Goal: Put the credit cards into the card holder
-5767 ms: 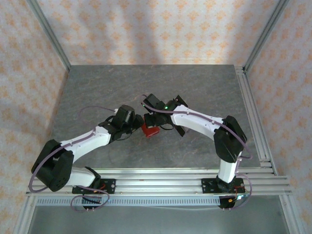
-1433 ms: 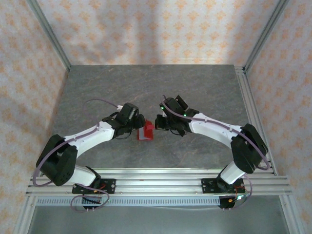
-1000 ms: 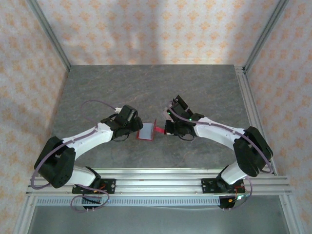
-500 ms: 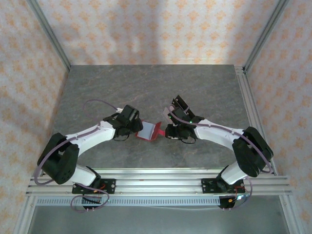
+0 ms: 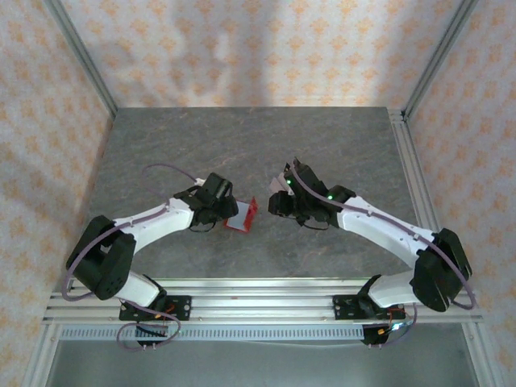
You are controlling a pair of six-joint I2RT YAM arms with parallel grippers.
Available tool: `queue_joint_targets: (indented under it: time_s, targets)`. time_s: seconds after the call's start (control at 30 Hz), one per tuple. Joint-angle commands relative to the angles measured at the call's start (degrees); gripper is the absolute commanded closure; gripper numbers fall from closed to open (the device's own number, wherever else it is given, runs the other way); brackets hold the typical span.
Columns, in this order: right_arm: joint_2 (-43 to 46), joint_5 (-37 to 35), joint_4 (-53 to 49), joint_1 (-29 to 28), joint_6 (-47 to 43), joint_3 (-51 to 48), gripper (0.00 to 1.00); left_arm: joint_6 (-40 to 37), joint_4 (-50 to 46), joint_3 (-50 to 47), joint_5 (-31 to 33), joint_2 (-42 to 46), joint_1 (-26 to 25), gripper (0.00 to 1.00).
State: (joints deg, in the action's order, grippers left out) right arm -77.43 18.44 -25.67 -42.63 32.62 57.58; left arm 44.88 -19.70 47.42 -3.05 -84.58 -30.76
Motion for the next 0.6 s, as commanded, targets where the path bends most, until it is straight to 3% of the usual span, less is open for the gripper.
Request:
queue_joint_targets:
  time_s: [0.0, 0.2, 0.4, 0.57]
  targets:
    - [-1.82, 1.67, 1.17, -1.50, 1.25, 3.80, 0.65, -0.42, 1.06, 1.56, -0.16, -0.52, -0.35, 0.35]
    - [-8.79, 0.97, 3.84, -2.24, 1.70, 9.50, 0.71, 0.11, 1.49, 1.67, -0.61, -0.03, -1.03, 0.35]
    - [-11.29, -1.70, 4.06, -2.19, 1.52, 10.89, 0.54, 0.38, 2.08, 1.65, -1.45, 0.89, -2.08, 0.35]
    - [-9.90, -4.20, 4.12, -1.18, 2.14, 9.59, 0.52, 1.29, 2.97, 1.80, -1.79, 1.60, -4.07, 0.35]
